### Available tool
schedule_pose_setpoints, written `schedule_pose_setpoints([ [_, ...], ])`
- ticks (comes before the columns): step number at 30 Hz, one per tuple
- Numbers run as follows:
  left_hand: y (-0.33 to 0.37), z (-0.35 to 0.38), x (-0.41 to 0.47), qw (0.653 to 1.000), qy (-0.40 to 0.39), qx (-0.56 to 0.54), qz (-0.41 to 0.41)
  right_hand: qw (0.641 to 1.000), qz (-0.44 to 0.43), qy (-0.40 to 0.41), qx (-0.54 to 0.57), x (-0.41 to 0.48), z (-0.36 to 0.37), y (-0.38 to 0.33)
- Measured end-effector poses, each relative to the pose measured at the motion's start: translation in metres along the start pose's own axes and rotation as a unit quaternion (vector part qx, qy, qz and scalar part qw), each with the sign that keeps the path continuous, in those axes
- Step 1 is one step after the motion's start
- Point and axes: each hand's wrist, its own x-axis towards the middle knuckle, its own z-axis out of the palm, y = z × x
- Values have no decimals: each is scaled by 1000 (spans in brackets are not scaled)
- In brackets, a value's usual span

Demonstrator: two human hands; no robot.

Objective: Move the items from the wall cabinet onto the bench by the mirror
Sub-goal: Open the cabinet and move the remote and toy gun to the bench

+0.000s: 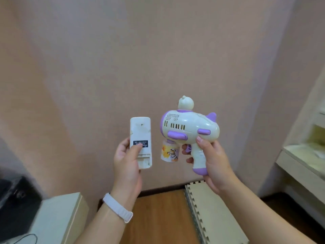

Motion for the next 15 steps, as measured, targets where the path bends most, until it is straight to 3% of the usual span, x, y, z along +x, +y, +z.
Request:
schedule_pose_setpoints([
  [7,-73,113,-110,987,-125,40,-90,992,-17,122,8,-119,-138,-57],
  [15,-139,218,-208,943,-273,75,-175,959,-66,275,11,-222,-253,-108],
])
